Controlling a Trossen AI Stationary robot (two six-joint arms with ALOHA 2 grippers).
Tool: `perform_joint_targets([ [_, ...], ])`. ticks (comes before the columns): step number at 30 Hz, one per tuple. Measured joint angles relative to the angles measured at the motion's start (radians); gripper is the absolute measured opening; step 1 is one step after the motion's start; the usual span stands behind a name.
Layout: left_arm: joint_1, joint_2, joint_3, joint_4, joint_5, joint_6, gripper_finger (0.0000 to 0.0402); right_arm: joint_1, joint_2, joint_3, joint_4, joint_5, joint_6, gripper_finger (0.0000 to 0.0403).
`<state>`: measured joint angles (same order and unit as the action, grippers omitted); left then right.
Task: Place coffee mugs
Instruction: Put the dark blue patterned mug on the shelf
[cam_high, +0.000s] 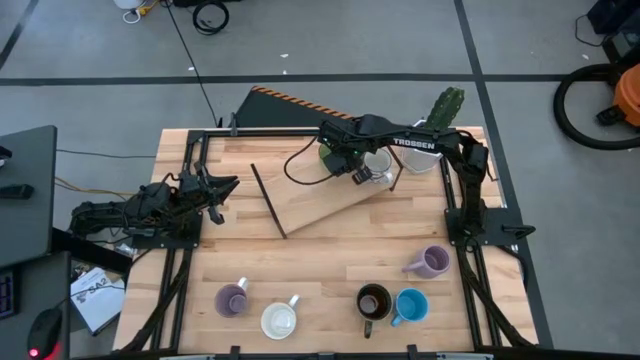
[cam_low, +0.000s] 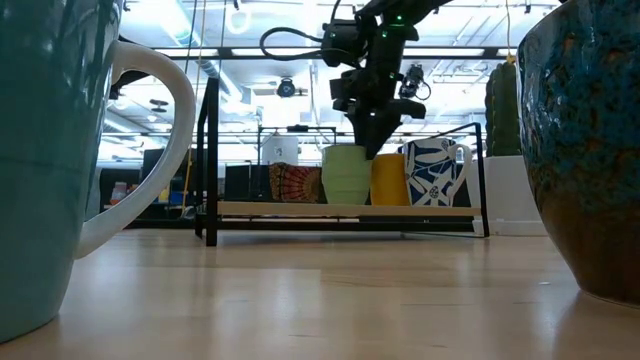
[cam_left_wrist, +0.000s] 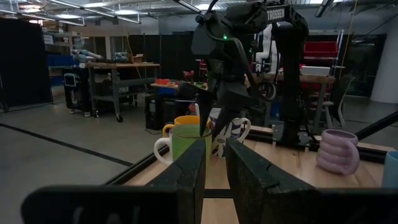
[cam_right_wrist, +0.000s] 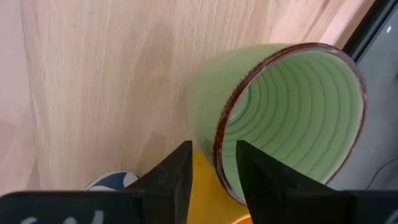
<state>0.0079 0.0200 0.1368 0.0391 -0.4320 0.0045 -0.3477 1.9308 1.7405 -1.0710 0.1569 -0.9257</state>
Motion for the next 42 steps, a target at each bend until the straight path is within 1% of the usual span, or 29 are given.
perform_joint_targets([
  [8,0.0,0.0,0.0,-0.002,0.0,0.001,0.0068,0.012,-0.017,0.0,0.007,0.004,0.017,0.0137],
  [12,0.0,0.0,0.0,-0.002,0.0,0.002,0.0068,0.035,-0.035,0.002,0.055,0.009,0.044,0.0137],
  [15,0.0,0.0,0.0,-0.002,0.0,0.002,0.0068,0.058,-0.054,0.002,0.09,0.071,0.08,0.0137],
  [18,0.0,0.0,0.0,-0.007,0.0,0.002,0.0068,0.085,-0.079,0.002,0.117,0.154,0.162,0.0137],
  [20,0.0,0.0,0.0,-0.009,0.0,0.001,0.0068,0.107,-0.098,0.002,0.12,0.193,0.255,0.0137],
  [23,0.0,0.0,0.0,-0.009,0.0,0.002,0.0068,0.16,-0.131,0.007,0.121,0.209,0.433,0.0137],
  [25,0.0,0.0,0.0,-0.009,0.0,0.002,0.0068,0.199,-0.152,0.008,0.13,0.169,0.576,0.0137],
  [29,0.0,0.0,0.0,-0.008,0.0,0.002,0.0068,0.26,-0.167,0.009,0.125,-0.03,0.848,0.0137],
  [31,0.0,0.0,0.0,-0.008,0.0,0.002,0.0068,0.29,-0.167,0.009,0.084,-0.11,0.945,0.0137],
  [32,0.0,0.0,0.0,-0.008,0.0,0.001,0.0068,0.309,-0.167,0.004,0.069,-0.128,0.978,0.0137],
  [37,0.0,0.0,0.0,-0.01,0.0,-0.009,0.0068,0.421,-0.166,-0.079,0.02,-0.13,1.126,0.0135],
  [42,0.0,0.0,0.0,-0.013,0.0,-0.019,0.0068,0.541,-0.164,-0.155,0.016,-0.197,1.225,0.0135],
])
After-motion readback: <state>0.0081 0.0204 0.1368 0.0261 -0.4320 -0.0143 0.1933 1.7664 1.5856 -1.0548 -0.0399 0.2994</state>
